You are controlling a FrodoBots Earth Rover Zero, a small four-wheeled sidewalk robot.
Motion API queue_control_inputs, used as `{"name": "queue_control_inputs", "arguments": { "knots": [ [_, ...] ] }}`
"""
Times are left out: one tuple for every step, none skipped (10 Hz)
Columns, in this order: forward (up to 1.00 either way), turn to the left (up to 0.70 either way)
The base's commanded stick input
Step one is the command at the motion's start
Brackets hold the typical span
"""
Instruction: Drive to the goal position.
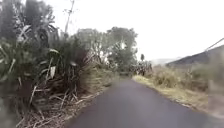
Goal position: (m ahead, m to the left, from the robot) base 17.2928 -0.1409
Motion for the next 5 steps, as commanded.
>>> {"name": "queue_control_inputs", "arguments": {
  "knots": [
    [0.85, 0.00],
    [0.85, 0.00],
    [0.85, 0.00],
    [0.85, 0.00],
    [0.85, 0.00]
  ]
}}
